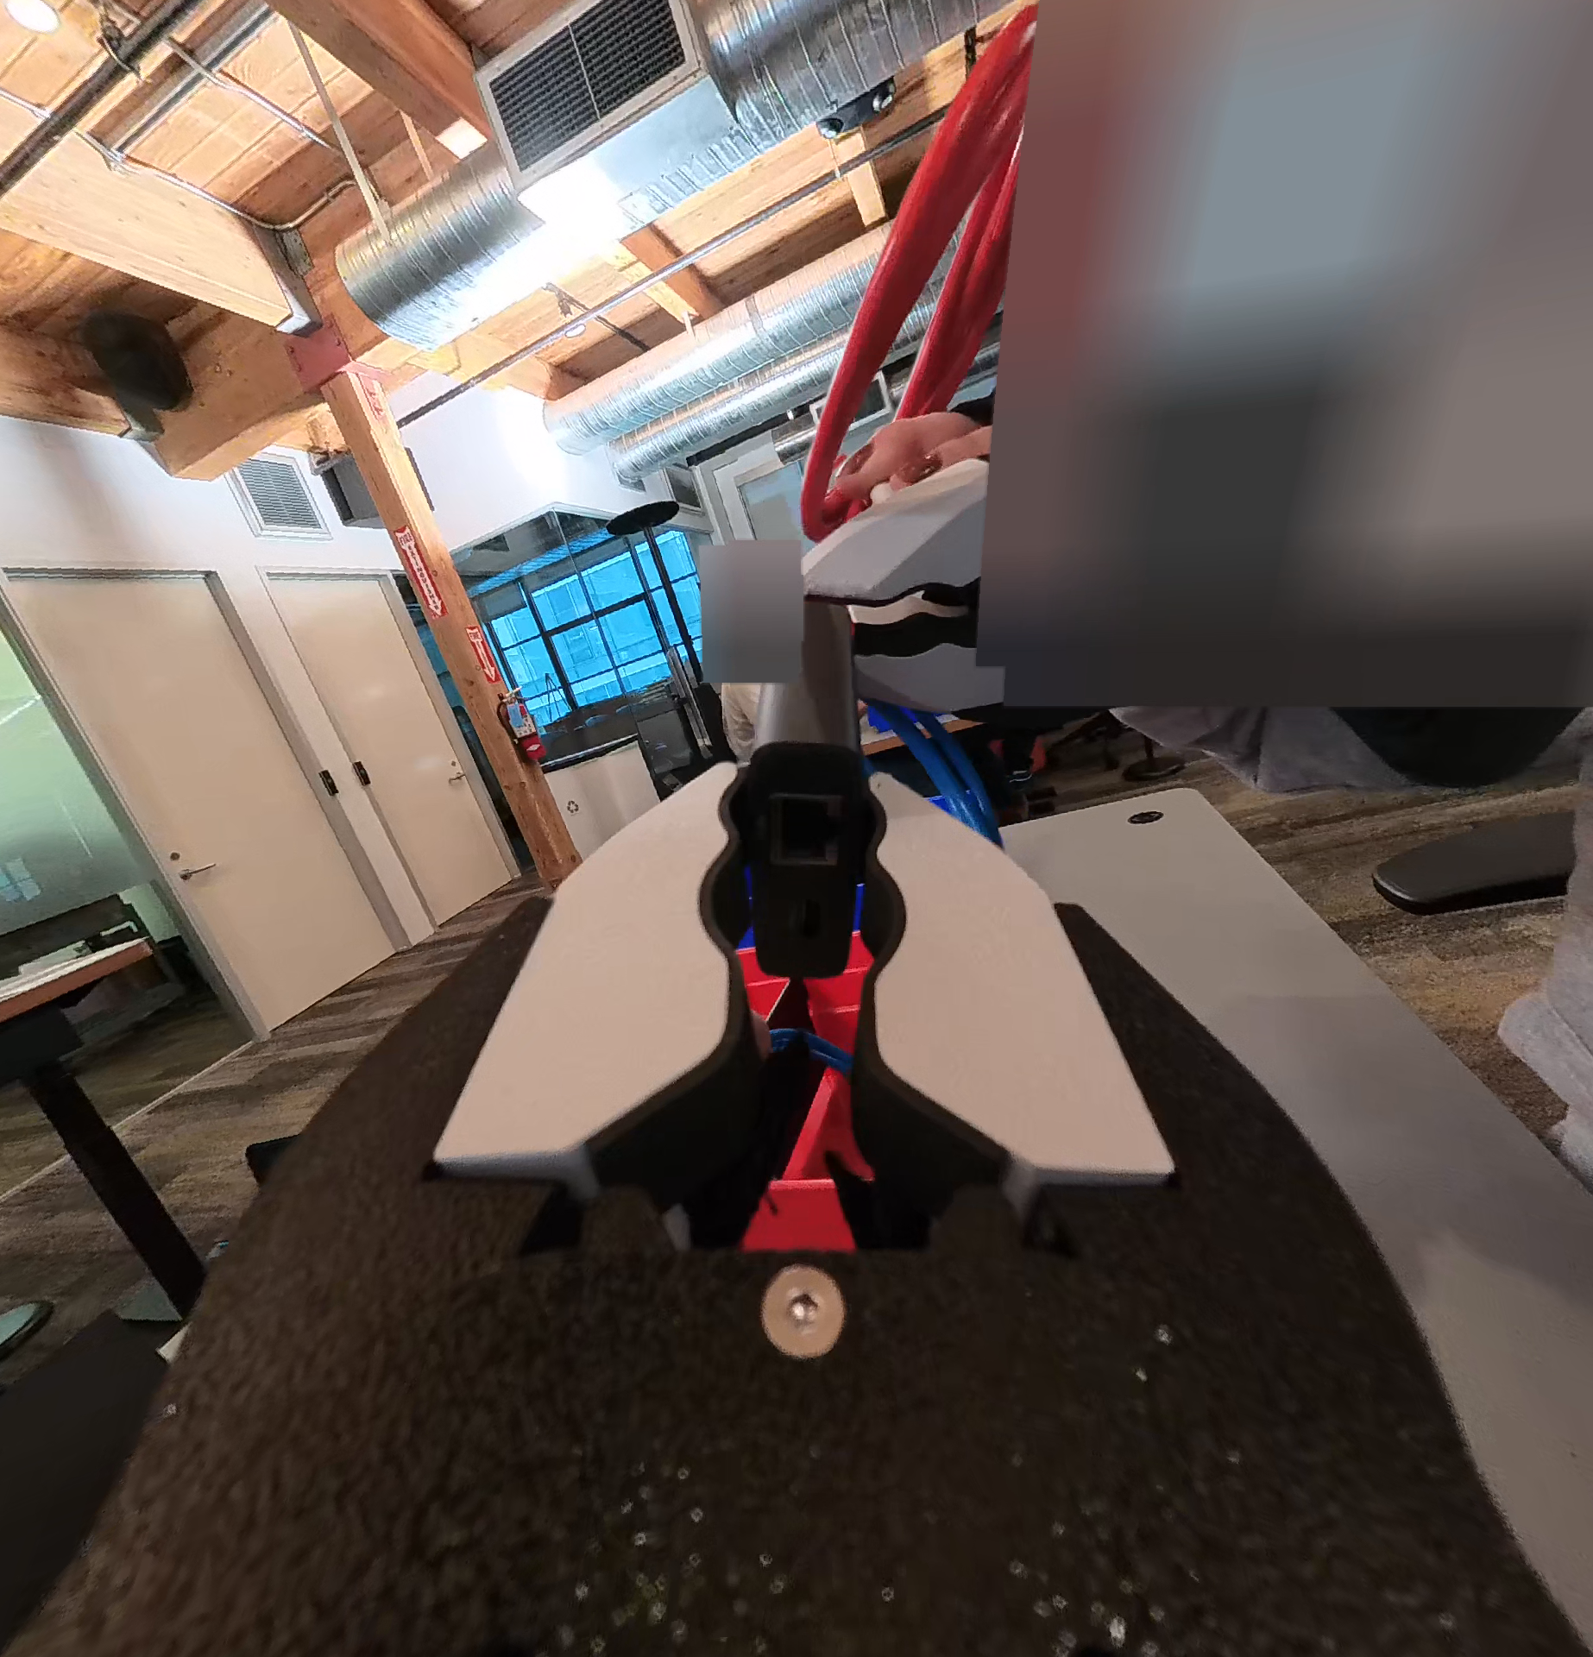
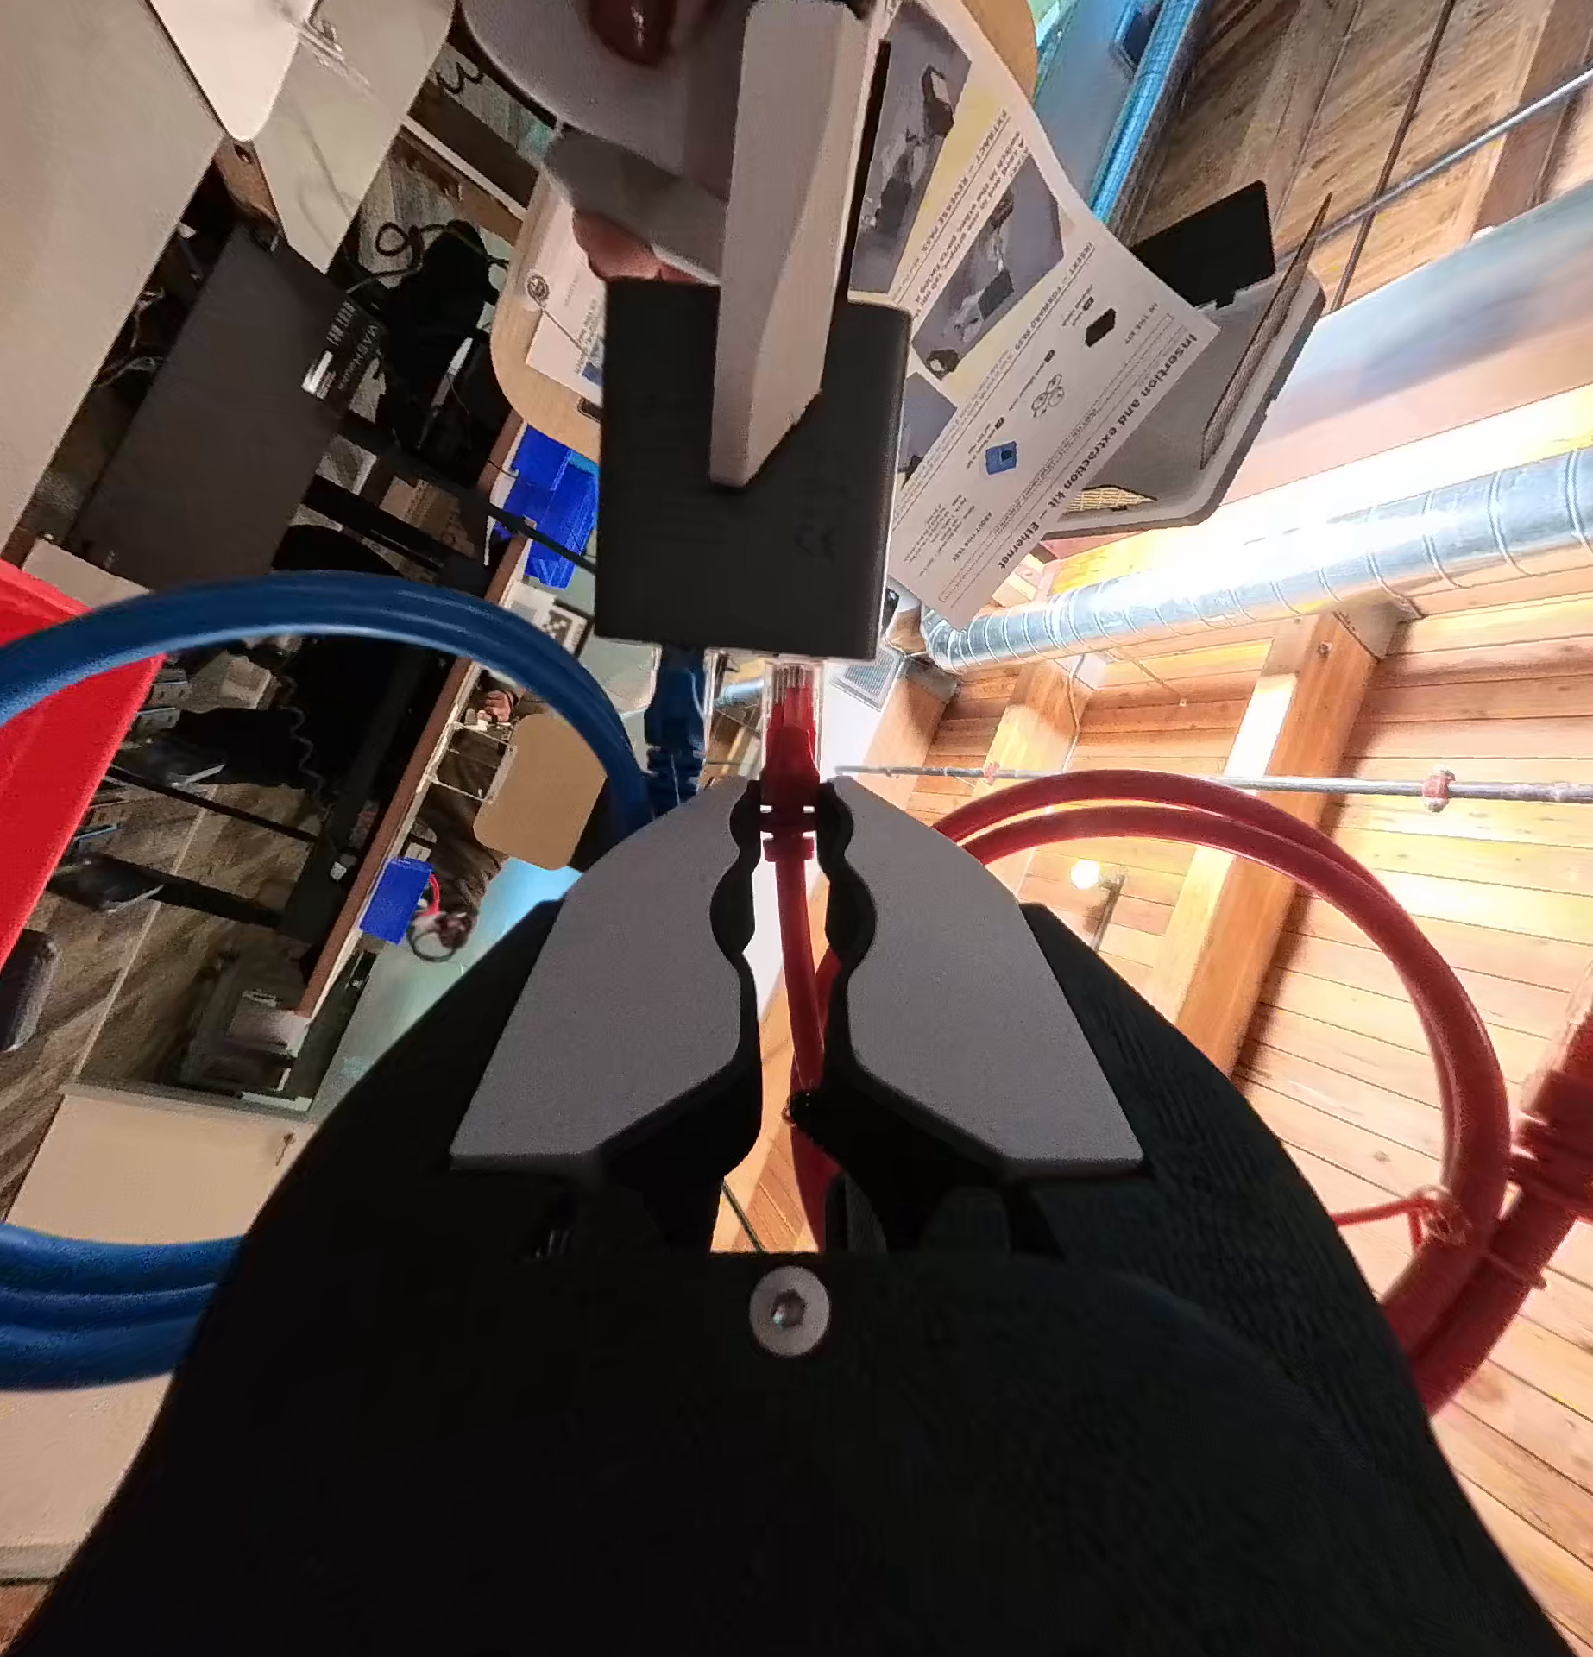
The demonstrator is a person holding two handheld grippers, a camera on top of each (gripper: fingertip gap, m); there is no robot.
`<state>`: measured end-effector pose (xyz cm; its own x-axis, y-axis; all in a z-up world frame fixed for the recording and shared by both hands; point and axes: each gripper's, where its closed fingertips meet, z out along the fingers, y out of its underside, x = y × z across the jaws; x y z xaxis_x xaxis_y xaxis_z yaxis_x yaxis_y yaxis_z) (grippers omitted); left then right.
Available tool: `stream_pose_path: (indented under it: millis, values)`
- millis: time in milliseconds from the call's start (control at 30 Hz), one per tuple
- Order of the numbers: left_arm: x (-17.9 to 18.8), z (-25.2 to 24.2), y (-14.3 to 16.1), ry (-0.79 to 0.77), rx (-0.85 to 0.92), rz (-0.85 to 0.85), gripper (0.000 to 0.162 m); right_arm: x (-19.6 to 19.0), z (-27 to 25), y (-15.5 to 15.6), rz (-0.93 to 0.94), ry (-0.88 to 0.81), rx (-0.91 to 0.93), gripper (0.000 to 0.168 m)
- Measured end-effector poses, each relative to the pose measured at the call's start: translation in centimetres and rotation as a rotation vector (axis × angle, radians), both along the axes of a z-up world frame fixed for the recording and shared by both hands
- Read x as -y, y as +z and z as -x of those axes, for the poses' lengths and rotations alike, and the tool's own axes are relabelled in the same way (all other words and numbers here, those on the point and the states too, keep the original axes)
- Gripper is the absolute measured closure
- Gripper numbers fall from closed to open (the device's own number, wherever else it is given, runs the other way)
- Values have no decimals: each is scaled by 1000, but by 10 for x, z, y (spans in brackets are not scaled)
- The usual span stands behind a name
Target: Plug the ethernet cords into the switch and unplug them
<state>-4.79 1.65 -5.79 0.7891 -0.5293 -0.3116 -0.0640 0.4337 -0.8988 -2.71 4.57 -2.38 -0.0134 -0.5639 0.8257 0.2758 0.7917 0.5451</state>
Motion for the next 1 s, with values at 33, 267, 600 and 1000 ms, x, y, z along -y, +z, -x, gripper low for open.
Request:
stream_pose_path:
  millis: [33, 267, 600, 1000]
  values:
    - [0, 0, 0, -4, 0, 1, 142, 0, 0, 0, 1, 1, 3, 159]
    - [2, -2, 1, -25, 2, -5, 142, 3, -1, -2, 41, 28, 22, 159]
    - [5, -3, 3, -114, 94, 17, 142, 10, -3, -3, 30, 69, 18, 159]
    - [3, -10, -8, -210, 108, 85, 142, 9, -5, -15, 80, 90, 117, 159]
